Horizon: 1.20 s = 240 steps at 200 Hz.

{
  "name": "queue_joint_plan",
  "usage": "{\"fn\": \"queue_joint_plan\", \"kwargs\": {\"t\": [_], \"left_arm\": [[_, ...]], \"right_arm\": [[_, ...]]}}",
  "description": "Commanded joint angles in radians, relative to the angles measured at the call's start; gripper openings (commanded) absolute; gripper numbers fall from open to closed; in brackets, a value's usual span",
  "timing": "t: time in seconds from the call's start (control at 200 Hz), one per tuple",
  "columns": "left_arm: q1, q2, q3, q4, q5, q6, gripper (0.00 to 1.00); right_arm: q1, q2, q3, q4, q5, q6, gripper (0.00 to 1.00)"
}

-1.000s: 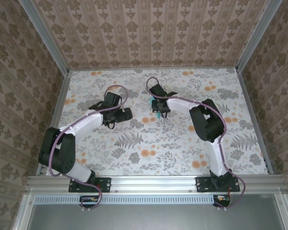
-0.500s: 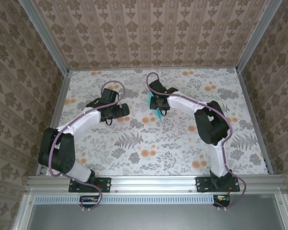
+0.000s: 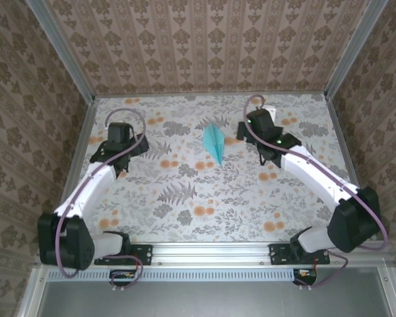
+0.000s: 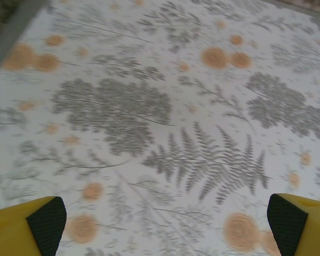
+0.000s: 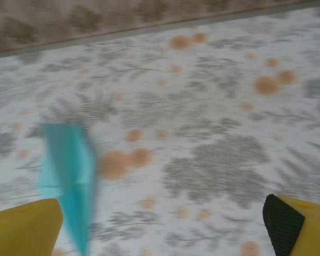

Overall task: Fold a paper plane with a square sheet of paper (pick it up from the middle)
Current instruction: Reset both arms

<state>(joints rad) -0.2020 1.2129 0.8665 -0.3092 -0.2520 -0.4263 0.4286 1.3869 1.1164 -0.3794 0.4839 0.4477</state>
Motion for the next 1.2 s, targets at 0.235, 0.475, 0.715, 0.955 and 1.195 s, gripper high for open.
{"fn": "queue_joint_plan", "kwargs": {"t": [0.235,0.475,0.715,0.955,1.195], "left_arm": [[0.107,-0.129,-0.371,0.46,-0.214,0.193,1.0],[0.14,0.015,-0.49,0.802,-0.05,0.361,1.0],[0.17,0.094,-0.507,1.001,0.181,0.452,1.0],[0.201,0.238,-0.482,1.129,0.285,0.471,1.0],[0.218,0.315,-0.46,1.156,0.315,0.464,1.0]], "right_arm": [[-0.226,-0.128,-0.432,0.414,0.131,-0.214,1.0],[-0.282,-0.071,-0.617,0.769,0.013,-0.315,1.0],[-0.308,-0.045,-0.685,0.995,-0.153,-0.379,1.0],[-0.326,-0.003,-0.71,1.136,-0.219,-0.438,1.0],[-0.372,0.127,-0.719,1.25,-0.279,-0.409,1.0]]}}
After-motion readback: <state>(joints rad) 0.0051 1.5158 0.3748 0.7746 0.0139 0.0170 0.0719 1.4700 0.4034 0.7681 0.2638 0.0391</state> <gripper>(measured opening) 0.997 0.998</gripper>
